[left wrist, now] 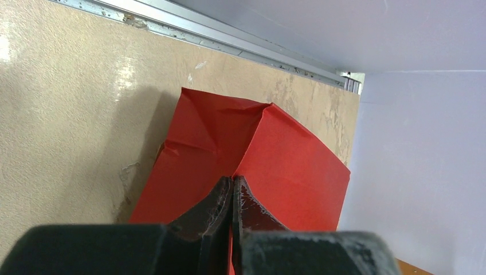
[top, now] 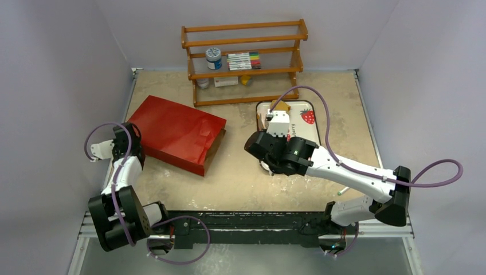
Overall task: Take the fake bread out of the paper bag
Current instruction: Place the fake bread in the container, then take out the fake bread from the paper bag.
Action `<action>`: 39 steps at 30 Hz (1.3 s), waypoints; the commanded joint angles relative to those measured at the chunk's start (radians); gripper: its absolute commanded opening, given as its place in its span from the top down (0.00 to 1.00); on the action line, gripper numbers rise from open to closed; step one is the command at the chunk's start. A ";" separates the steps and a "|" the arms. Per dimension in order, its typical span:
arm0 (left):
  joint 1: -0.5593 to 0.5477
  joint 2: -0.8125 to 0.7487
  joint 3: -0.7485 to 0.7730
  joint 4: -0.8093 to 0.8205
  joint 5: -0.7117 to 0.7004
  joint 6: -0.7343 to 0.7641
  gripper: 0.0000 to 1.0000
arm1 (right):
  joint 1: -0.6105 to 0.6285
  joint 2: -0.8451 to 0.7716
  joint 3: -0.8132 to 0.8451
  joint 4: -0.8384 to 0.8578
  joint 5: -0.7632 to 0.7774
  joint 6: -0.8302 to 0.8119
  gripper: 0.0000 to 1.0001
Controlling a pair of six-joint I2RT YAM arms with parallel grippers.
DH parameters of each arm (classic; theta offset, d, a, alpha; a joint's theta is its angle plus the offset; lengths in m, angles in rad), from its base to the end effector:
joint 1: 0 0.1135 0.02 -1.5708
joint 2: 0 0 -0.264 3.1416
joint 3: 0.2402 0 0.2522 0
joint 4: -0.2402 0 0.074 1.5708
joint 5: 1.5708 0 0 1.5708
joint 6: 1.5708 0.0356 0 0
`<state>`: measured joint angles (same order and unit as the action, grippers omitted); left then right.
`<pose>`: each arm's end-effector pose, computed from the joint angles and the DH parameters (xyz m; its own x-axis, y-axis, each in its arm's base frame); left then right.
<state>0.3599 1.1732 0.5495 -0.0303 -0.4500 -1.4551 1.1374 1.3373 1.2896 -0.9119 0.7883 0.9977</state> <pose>0.2153 0.0975 0.1980 0.5702 -0.7411 -0.3545 -0.6395 -0.1296 -0.7578 0.1335 0.2284 0.3374 -0.5805 0.1561 -0.7991 0.0347 0.9853 0.1672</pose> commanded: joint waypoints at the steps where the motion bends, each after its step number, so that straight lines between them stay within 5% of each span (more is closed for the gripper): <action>1: 0.010 -0.019 0.006 0.043 0.005 0.033 1.00 | 0.004 0.003 -0.001 0.227 -0.064 -0.216 0.67; 18: 0.054 -0.019 -0.039 0.158 0.106 0.155 1.00 | 0.044 0.120 -0.129 0.588 -0.384 -0.422 0.73; 39: 0.076 -0.101 -0.051 0.158 0.132 0.185 1.00 | 0.058 0.348 -0.175 0.876 -0.494 -0.530 0.75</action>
<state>0.4259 1.1076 0.5007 0.0765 -0.3252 -1.2709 1.2034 1.6524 1.0863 -0.1181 0.3180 0.4999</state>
